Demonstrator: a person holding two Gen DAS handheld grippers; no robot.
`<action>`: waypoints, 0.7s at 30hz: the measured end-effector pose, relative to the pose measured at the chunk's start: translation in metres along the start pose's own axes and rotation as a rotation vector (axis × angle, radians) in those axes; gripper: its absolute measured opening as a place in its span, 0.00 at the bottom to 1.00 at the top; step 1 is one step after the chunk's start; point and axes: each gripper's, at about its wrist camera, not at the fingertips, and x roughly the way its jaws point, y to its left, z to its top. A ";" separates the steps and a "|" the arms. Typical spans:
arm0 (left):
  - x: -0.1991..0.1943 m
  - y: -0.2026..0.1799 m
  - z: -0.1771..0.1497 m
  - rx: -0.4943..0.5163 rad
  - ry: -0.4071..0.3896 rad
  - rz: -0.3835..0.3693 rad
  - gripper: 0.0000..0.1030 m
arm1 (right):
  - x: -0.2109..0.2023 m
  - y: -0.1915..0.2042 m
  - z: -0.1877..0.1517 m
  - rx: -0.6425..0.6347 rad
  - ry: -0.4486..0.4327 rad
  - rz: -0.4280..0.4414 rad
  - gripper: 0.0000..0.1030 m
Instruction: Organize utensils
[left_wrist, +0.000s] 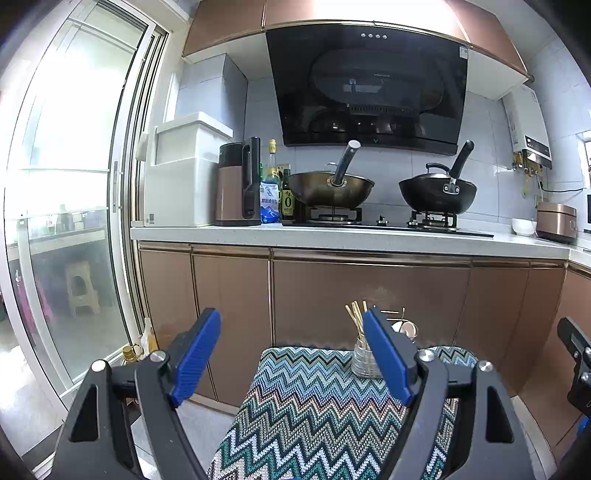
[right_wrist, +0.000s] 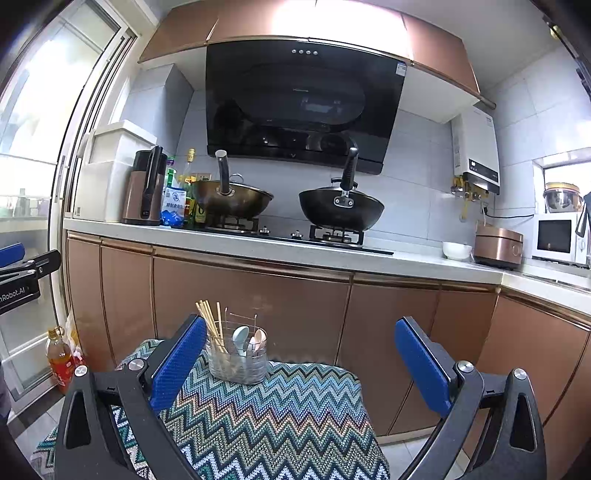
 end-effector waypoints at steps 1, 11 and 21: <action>0.000 0.000 0.000 0.002 0.000 0.002 0.76 | 0.000 0.000 0.000 0.000 0.001 0.002 0.97; 0.002 0.002 -0.003 0.007 0.003 0.007 0.76 | 0.003 0.004 -0.005 -0.006 0.010 0.013 0.98; 0.000 0.001 -0.004 0.020 -0.004 0.006 0.76 | 0.004 0.004 -0.006 -0.006 0.012 0.014 0.98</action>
